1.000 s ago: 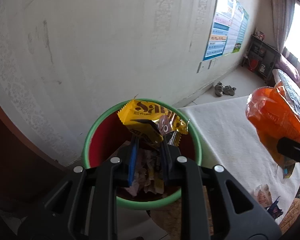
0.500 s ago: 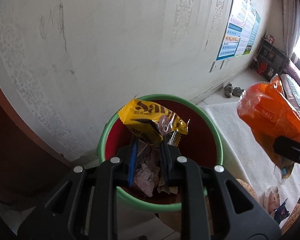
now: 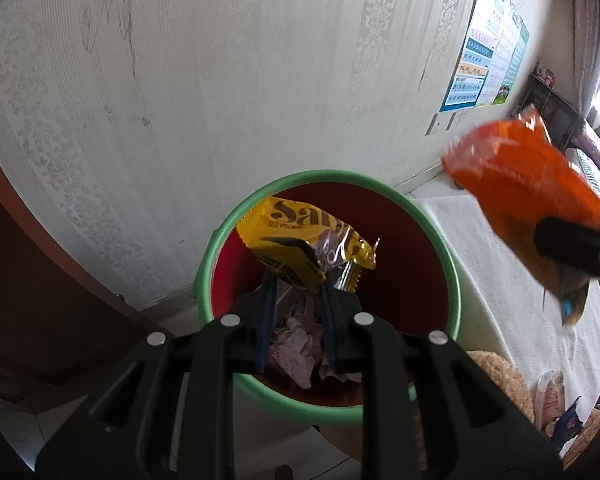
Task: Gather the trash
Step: 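Open both tools over the bucket to drop the wrapper and bag, then grasp the dark blue wrapper with the right tool while the left tool grasps the white milk carton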
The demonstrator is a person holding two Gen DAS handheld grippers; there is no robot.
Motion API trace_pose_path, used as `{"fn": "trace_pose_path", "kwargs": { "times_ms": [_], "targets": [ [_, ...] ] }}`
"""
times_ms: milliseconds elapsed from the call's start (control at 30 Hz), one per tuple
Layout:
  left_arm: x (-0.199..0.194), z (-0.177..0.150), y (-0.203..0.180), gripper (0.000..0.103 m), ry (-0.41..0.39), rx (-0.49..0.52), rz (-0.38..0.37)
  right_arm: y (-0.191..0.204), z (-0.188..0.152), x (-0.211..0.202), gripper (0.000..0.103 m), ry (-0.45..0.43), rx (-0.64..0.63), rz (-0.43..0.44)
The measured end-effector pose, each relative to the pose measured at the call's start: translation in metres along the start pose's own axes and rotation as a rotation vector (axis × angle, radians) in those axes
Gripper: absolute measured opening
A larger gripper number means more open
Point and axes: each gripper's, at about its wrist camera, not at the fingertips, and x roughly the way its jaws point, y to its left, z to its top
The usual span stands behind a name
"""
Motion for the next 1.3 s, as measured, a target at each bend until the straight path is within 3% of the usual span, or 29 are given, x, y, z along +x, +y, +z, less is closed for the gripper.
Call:
{"fn": "trace_pose_path", "kwargs": {
  "times_ms": [400, 500, 733, 867, 1067, 1300],
  "targets": [
    [0.013, -0.004, 0.001, 0.021, 0.036, -0.027, -0.012, 0.013, 0.023, 0.012, 0.052, -0.012, 0.003, 0.054],
    [0.019, -0.004, 0.001, 0.048, 0.049, -0.044, -0.028, 0.012, 0.026, 0.011, 0.079, -0.024, 0.022, 0.071],
    [0.019, -0.008, 0.001, 0.050, 0.056, -0.045, -0.024, -0.006, 0.015, 0.000, 0.079, -0.030, 0.078, 0.071],
    [0.017, -0.010, -0.001, 0.050, 0.062, -0.046, -0.027, -0.019, 0.001, -0.017, 0.079, -0.031, 0.079, 0.029],
    [0.004, -0.013, -0.015, 0.055, 0.040, -0.001, -0.031, -0.072, -0.026, -0.067, 0.079, -0.066, 0.115, -0.098],
    [-0.008, -0.015, -0.047, 0.055, 0.034, 0.045, -0.085, -0.152, -0.095, -0.125, 0.080, -0.068, 0.314, -0.244]
  ]
}}
